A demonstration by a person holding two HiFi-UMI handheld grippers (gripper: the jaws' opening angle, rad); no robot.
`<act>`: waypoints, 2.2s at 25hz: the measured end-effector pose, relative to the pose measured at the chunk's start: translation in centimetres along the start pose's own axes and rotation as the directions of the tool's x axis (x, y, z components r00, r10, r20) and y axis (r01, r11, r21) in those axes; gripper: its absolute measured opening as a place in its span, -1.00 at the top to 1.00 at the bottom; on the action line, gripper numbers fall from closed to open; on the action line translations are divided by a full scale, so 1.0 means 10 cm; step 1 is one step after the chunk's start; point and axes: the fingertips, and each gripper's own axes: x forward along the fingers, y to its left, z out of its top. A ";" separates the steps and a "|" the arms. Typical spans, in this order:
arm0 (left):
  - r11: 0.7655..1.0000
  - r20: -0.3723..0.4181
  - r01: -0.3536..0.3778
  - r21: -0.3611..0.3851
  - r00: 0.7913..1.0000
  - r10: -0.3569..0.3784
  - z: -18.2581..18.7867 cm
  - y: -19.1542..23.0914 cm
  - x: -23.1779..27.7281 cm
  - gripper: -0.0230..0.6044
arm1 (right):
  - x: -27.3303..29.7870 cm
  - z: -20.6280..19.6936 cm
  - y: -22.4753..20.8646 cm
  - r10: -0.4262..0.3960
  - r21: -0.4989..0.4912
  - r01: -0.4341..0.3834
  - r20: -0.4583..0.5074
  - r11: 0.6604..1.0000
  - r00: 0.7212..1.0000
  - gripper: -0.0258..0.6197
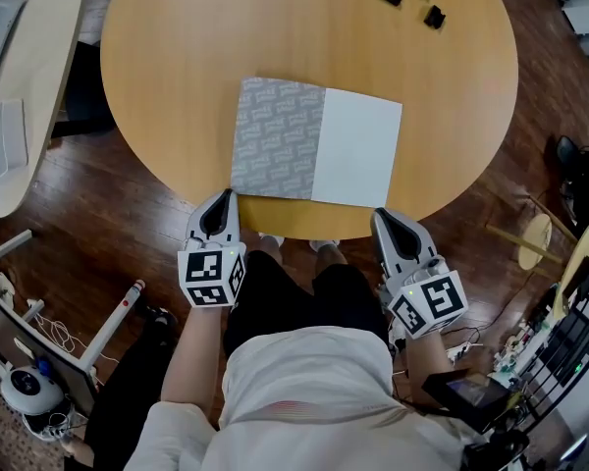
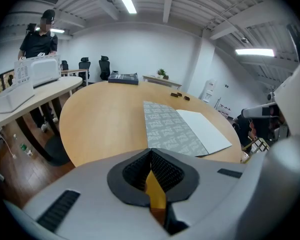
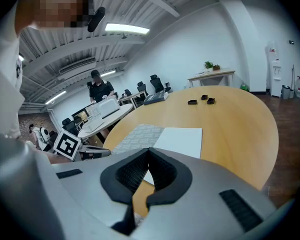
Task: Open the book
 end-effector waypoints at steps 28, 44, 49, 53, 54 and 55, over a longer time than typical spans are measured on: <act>0.999 0.496 0.036 0.004 0.868 -0.033 1.85 -1.02 -1.49 0.89 | -0.91 0.94 0.02 0.114 -0.157 -0.078 0.238 0.985 0.965 0.91; 0.968 0.506 0.179 0.179 0.827 -0.246 1.98 -1.90 -2.19 0.89 | -1.67 1.22 0.62 0.133 -0.233 -0.051 0.354 0.971 0.926 0.91; 0.961 0.499 0.214 0.172 0.823 -0.273 1.79 -1.64 -2.41 0.89 | -1.75 1.13 0.94 0.089 -0.236 0.003 0.378 0.972 0.922 0.91; 0.952 0.509 0.223 0.209 0.807 -0.301 1.74 -1.52 -2.63 0.89 | -1.81 1.11 1.20 0.054 -0.237 0.050 0.413 0.970 0.909 0.91; 0.951 0.508 0.221 0.216 0.806 -0.303 1.74 -1.48 -2.67 0.89 | -1.83 1.11 1.26 0.040 -0.235 0.066 0.422 0.970 0.906 0.91; 0.950 0.508 0.219 0.222 0.806 -0.305 1.74 -1.44 -2.70 0.89 | -1.85 1.11 1.31 0.027 -0.231 0.082 0.433 0.969 0.901 0.91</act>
